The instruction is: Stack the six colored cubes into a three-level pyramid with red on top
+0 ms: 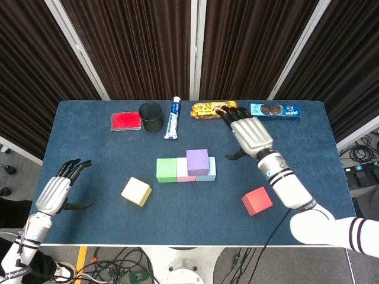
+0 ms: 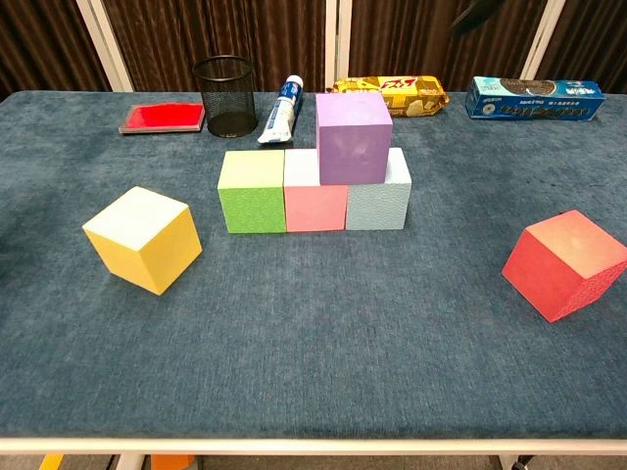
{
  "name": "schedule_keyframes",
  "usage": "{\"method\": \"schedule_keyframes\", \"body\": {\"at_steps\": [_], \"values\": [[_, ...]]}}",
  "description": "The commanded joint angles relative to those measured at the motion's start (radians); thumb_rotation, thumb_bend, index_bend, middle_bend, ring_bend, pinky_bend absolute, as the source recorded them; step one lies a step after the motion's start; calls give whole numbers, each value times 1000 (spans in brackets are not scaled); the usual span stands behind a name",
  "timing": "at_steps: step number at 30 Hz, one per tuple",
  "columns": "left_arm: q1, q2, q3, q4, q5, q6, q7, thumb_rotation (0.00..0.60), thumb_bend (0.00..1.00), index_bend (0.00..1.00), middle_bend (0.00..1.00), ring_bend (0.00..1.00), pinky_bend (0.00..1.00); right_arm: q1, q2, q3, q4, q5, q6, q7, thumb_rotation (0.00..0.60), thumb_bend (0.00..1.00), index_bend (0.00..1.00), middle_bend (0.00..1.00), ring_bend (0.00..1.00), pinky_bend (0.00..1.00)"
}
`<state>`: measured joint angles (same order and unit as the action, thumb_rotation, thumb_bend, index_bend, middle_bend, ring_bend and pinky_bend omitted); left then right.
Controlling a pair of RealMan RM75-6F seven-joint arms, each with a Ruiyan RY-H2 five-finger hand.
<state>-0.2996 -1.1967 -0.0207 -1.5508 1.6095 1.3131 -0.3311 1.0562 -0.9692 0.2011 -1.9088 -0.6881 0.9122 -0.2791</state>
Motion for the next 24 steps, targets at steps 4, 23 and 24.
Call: {"method": "schedule_keyframes", "body": {"at_steps": [4, 23, 24], "values": [[-77, -4, 14, -43, 74, -68, 89, 600, 106, 79, 172, 0, 68, -208, 140, 38, 44, -181, 24, 295, 600, 0, 0, 0, 0, 0], [-335, -60, 0, 47, 113, -347, 148, 600, 126, 73, 188, 0, 75, -333, 155, 64, 151, -332, -51, 507, 600, 0, 0, 0, 0, 0], [-343, -67, 5, 61, 114, -355, 137, 600, 128, 72, 189, 0, 75, -334, 153, 64, 156, -334, -56, 506, 600, 0, 0, 0, 0, 0]]}}
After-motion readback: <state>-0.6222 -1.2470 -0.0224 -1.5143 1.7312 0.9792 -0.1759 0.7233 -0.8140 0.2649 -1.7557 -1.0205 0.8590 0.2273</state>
